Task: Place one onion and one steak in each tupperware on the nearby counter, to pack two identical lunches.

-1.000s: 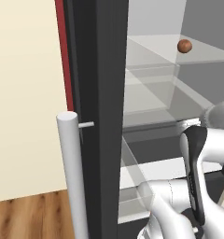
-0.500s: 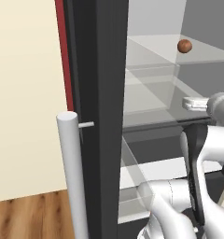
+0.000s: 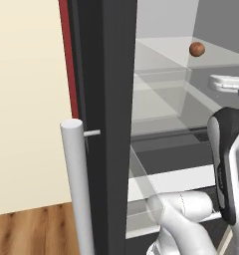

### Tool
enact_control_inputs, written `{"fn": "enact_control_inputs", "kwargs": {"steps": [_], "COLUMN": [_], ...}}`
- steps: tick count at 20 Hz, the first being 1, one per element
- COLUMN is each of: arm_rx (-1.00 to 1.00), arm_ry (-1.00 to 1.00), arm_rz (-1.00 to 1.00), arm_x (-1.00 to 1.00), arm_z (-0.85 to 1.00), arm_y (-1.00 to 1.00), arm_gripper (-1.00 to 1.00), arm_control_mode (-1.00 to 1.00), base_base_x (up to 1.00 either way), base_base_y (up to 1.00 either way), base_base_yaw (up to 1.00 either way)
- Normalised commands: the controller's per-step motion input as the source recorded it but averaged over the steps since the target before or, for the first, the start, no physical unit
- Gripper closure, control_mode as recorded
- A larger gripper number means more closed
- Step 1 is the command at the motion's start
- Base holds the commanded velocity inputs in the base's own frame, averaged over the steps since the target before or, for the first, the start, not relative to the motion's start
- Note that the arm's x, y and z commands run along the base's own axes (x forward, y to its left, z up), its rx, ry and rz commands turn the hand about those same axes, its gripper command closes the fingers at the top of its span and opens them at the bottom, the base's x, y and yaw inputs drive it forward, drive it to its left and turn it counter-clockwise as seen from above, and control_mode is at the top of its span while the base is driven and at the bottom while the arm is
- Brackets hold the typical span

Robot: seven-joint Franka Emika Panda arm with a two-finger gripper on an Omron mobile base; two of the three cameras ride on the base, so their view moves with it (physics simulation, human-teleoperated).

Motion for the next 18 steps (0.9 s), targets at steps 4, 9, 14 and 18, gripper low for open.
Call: {"fn": "enact_control_inputs", "kwargs": {"steps": [4, 9, 14, 18], "arm_rx": [0.00, 0.03, 0.03, 0.00], "arm_ry": [0.04, 0.15, -0.01, 0.01], "arm_rz": [0.00, 0.00, 0.00, 0.00], "arm_x": [0.00, 0.00, 0.00, 0.18], "arm_z": [0.52, 0.10, -0.13, 0.00], "arm_y": [0.00, -0.07, -0.01, 0.00], "arm_gripper": [-1.00, -1.00, -1.00, -1.00], "arm_control_mode": [-1.00, -1.00, -1.00, -1.00], "base_base_x": [0.00, 0.00, 0.00, 0.00], "base_base_y": [0.00, 0.00, 0.00, 0.00], "base_base_yaw": [0.00, 0.00, 0.00, 0.00]}}
